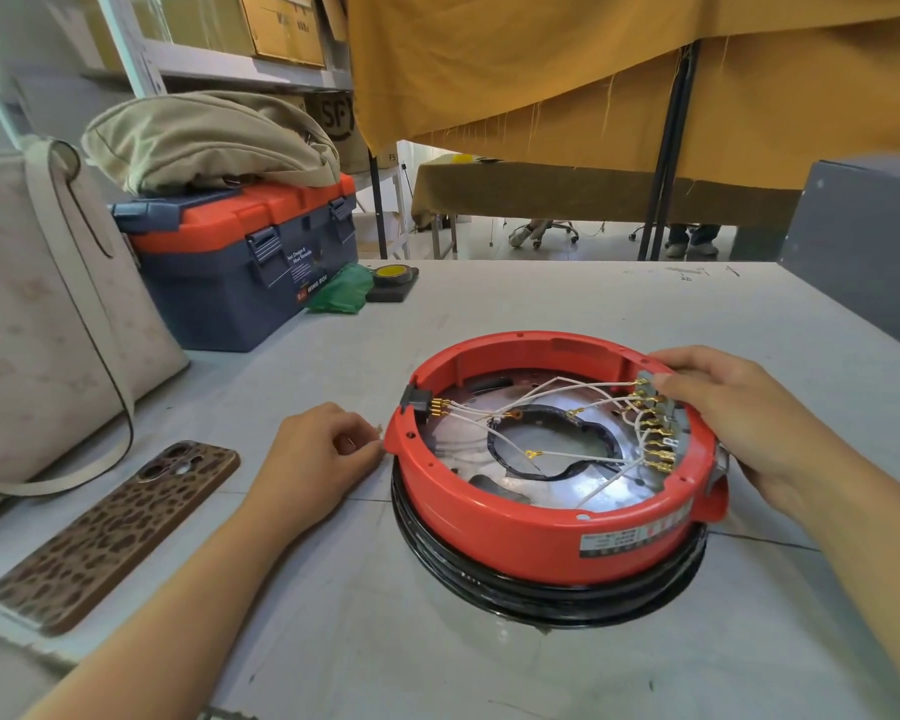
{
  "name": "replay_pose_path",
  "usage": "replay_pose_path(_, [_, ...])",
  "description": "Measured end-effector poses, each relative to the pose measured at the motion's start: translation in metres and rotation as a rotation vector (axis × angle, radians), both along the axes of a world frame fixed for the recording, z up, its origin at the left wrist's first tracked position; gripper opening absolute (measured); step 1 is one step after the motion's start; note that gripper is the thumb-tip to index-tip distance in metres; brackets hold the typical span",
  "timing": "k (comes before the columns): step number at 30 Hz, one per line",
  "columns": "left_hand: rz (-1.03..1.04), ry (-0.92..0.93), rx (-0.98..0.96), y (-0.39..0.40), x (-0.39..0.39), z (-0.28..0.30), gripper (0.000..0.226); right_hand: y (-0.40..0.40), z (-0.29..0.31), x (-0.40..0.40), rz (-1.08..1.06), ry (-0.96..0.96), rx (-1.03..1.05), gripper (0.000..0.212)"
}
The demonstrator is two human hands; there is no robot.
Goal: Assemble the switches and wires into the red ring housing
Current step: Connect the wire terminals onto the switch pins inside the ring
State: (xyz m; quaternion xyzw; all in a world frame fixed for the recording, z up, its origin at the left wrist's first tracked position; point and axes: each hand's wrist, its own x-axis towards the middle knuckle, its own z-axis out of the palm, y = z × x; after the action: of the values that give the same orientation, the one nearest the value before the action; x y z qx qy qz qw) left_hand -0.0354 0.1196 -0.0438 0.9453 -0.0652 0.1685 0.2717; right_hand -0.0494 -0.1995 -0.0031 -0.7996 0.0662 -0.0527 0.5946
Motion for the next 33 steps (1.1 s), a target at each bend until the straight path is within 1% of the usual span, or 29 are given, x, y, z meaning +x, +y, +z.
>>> replay_pose_path(2, [0.029,-0.026,-0.009,0.001,0.0,-0.001,0.01,0.0,0.0,0.0,-0.001,-0.001,0.004,0.02])
replay_pose_path(3, [0.055,-0.03,-0.055,0.002,0.0,0.0,0.011,0.0,-0.001,0.001,-0.002,-0.002,0.009,0.02])
replay_pose_path(4, [0.084,-0.022,-0.137,0.003,0.0,0.001,0.011,0.0,-0.001,0.001,-0.004,-0.005,0.013,0.02])
replay_pose_path(6, [0.119,0.018,-0.393,0.006,0.001,0.004,0.011,0.0,-0.001,0.001,-0.007,-0.007,0.019,0.02])
replay_pose_path(8, [0.108,0.042,-0.608,0.009,0.0,0.008,0.01,0.001,-0.001,0.0,-0.011,-0.005,0.037,0.02])
replay_pose_path(11, [0.015,0.053,-0.842,0.009,-0.003,0.017,0.009,0.001,-0.001,0.0,-0.016,-0.008,0.073,0.02])
replay_pose_path(13, [-0.042,0.043,-0.898,0.008,-0.006,0.023,0.014,0.001,-0.001,0.0,-0.01,-0.012,0.06,0.019])
replay_pose_path(15, [-0.069,0.026,-0.845,0.004,-0.009,0.032,0.016,0.0,-0.001,0.001,-0.002,-0.016,0.031,0.019])
replay_pose_path(18, [-0.132,0.017,-0.704,-0.006,-0.015,0.05,0.018,0.0,-0.002,0.001,0.001,-0.024,0.017,0.019])
replay_pose_path(24, [-0.307,-0.025,-0.306,-0.045,-0.025,0.086,0.017,0.003,-0.005,0.003,-0.039,-0.045,0.056,0.015])
replay_pose_path(26, [-0.354,-0.032,-0.215,-0.059,-0.026,0.094,0.014,0.004,-0.008,0.004,-0.07,-0.046,0.058,0.023])
replay_pose_path(29, [-0.425,0.02,-0.157,-0.08,-0.025,0.099,0.011,0.006,-0.009,0.005,-0.102,-0.055,0.076,0.036])
replay_pose_path(33, [-0.491,0.142,-0.158,-0.105,-0.019,0.098,0.008,0.01,-0.012,0.007,-0.144,-0.079,0.161,0.037])
